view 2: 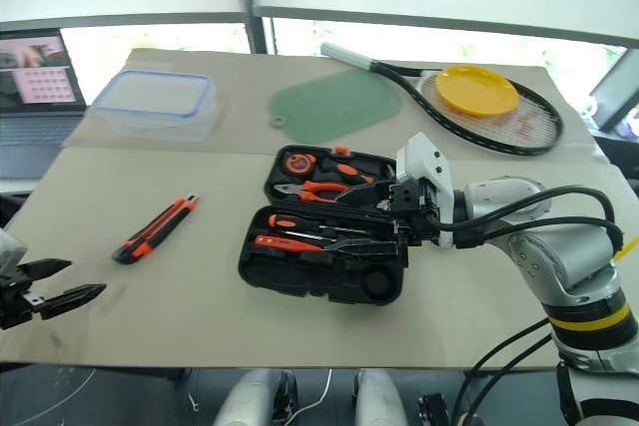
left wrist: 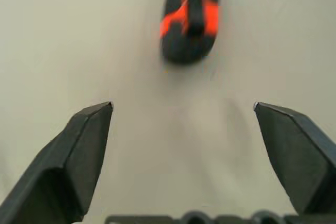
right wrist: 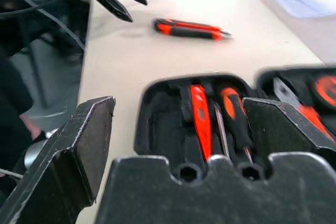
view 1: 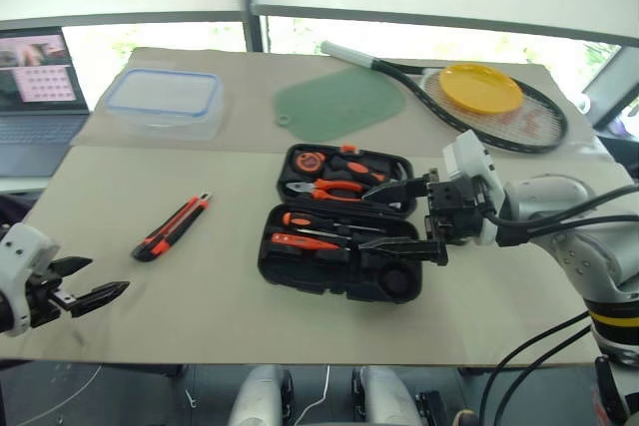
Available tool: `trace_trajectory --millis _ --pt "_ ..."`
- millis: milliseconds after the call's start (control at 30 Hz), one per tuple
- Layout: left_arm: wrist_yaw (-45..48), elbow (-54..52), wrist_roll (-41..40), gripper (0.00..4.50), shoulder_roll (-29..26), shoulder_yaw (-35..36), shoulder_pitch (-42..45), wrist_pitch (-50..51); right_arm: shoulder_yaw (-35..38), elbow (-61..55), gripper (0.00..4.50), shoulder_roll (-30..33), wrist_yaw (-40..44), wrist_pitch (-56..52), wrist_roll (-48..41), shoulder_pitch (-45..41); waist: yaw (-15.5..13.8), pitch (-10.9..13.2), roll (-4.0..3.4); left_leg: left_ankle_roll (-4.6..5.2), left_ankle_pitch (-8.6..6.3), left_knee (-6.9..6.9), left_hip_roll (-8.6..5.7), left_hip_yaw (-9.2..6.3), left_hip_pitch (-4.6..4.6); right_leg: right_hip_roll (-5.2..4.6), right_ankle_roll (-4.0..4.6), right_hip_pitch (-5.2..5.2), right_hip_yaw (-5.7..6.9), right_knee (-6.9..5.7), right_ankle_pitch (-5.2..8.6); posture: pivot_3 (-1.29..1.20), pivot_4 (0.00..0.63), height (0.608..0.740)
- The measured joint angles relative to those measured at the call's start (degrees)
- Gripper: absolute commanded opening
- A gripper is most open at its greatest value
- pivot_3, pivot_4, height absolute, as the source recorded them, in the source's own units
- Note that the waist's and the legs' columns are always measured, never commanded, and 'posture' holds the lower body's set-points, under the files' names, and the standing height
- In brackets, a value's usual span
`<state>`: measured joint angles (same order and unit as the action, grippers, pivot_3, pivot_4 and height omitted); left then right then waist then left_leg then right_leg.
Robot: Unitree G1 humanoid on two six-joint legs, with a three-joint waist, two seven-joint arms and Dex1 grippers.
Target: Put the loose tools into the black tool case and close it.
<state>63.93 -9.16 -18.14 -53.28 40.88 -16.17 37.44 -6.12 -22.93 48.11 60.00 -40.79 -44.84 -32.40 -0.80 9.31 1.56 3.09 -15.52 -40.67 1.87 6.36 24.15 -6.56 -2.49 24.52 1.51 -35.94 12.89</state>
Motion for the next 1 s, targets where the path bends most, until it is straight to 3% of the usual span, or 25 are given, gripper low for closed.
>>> trace_trajectory --millis 67,200,367,600,833,933,1000 --pt "-0.23 0.66 -0.06 4.45 -0.14 -0.09 0.22 -0.66 -0.20 0.08 4.50 -0.57 1.14 0.26 0.72 -0.21 -0.76 0.00 0.01 -0.11 0.02 0.00 -0.02 -0.01 0.04 -0.13 0.37 -0.01 0.13 0.05 0.06 0.00 0.150 0.738" --pt "-0.59 1.88 -0.47 4.45 -2.06 -4.38 5.60 -1.10 -0.18 0.31 4.50 -0.65 2.08 0.26 1.55 -0.15 -0.99 -0.03 0.03 -0.15 0.04 0.01 -0.01 0.02 0.04 -0.48 0.24 0.02 0.83 -0.03 -0.28 0.00 0.150 0.738" --pt "-0.27 11.28 2.04 4.45 -5.77 -20.30 22.96 -2.83 0.39 -1.15 4.50 -0.70 1.89 0.08 1.84 1.23 -0.56 -0.03 -0.04 0.22 0.43 0.02 -0.01 0.11 0.08 -0.36 0.19 -0.14 0.99 -0.18 -0.34 0.00 0.150 0.738" --pt "0.71 24.23 5.33 4.45 -3.45 -34.53 38.95 -3.56 0.81 -3.85 4.50 -1.69 -0.30 -1.03 1.69 2.45 0.72 -0.02 -0.02 0.18 0.44 0.02 0.12 0.23 0.18 0.05 0.17 -0.08 0.92 -0.12 -0.31 0.00 0.150 0.738" --pt "2.45 28.09 7.13 4.45 -3.13 -40.51 43.01 -4.73 0.74 -4.76 4.50 -2.83 -3.26 -1.06 2.01 3.61 0.78 -0.02 -0.02 0.22 0.42 0.02 0.15 0.26 0.17 0.05 0.15 -0.08 0.86 -0.10 -0.30 0.00 0.150 0.738" --pt "1.65 29.06 8.02 3.72 -2.71 -41.49 44.06 -5.32 0.78 -5.18 4.50 -3.16 -4.40 -1.06 2.00 3.77 0.72 -0.02 -0.02 0.27 0.39 0.02 0.17 0.25 0.14 0.03 0.15 -0.11 0.85 -0.12 -0.29 0.00 0.150 0.738" --pt "0.98 29.64 8.91 2.87 -2.65 -41.74 44.35 -5.96 0.81 -5.85 4.50 -3.15 -5.14 -1.06 2.01 4.19 0.68 -0.02 -0.03 0.27 0.39 0.02 0.17 0.25 0.13 0.03 0.15 -0.12 0.84 -0.12 -0.29 0.00 0.150 0.738"
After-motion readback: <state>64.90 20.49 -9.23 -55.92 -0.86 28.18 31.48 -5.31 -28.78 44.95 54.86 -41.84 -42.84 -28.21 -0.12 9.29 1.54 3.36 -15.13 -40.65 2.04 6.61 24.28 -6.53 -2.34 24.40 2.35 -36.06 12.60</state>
